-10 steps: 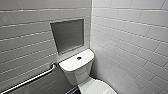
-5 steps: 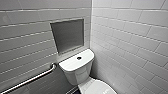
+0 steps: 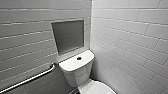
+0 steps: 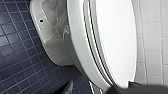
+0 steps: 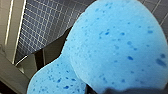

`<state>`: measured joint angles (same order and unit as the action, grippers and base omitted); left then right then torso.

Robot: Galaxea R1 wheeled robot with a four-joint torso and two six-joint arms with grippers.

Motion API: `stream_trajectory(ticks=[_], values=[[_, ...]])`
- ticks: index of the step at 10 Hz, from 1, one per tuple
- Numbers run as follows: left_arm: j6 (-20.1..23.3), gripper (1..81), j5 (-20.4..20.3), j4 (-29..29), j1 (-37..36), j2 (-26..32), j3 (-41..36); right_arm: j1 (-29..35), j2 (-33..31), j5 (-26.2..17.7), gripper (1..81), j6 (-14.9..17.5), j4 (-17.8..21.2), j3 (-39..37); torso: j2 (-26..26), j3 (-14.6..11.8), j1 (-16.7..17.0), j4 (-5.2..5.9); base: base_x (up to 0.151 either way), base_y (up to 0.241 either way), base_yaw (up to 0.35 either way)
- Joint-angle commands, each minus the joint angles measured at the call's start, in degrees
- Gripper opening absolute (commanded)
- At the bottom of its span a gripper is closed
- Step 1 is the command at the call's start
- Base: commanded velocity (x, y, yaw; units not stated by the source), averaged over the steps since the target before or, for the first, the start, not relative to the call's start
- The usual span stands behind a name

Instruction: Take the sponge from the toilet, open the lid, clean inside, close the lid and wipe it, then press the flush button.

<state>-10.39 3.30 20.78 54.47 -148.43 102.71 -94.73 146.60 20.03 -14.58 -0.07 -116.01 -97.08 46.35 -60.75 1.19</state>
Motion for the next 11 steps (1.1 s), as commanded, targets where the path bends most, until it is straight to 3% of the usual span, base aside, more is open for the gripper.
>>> stream_trajectory(ticks=[1, 2, 5, 6, 8, 11], values=[[0.02, 81.1, 3.02, 0.75, -5.64, 0.32, -1.45, 0.81, -1.72, -2.98, 1.0, 0.08, -1.33, 1.84, 0.29, 1.7, 0.2, 0.0, 0.0, 0.0, 0.0], [0.1, 81.1, 2.77, 0.66, -5.64, -0.11, -1.37, 0.9, -1.73, -2.98, 1.0, 0.08, -1.33, 2.11, -1.62, 4.15, -0.98, 0.0, 0.0, 0.0, 0.0], [0.02, 81.1, 2.76, 1.1, -8.18, -1.69, -1.1, 0.99, -1.64, -2.98, 1.0, 0.08, -1.33, 2.11, -3.01, 7.82, -1.88, 0.0, 0.0, 0.0, 0.0], [0.02, 81.1, 2.76, 1.28, -9.24, -2.13, -1.1, 1.08, -1.64, -2.98, 1.0, 0.08, -1.33, 2.02, -3.04, 5.07, -1.92, 0.0, 0.0, 0.0, 0.0], [-1.83, 81.1, 3.11, 1.71, -11.88, -2.84, -1.37, 1.16, -1.64, -2.98, 1.0, 0.08, -1.33, 2.02, -3.01, 7.3, -1.97, 0.0, 0.0, 0.0, 0.0], [-4.02, 81.1, 2.94, 1.89, -12.85, -5.03, -1.02, 1.25, -1.29, -2.98, 1.0, 0.08, -1.16, 1.32, -3.04, 7.73, -1.99, 0.0, 0.0, 0.0, 0.0]])
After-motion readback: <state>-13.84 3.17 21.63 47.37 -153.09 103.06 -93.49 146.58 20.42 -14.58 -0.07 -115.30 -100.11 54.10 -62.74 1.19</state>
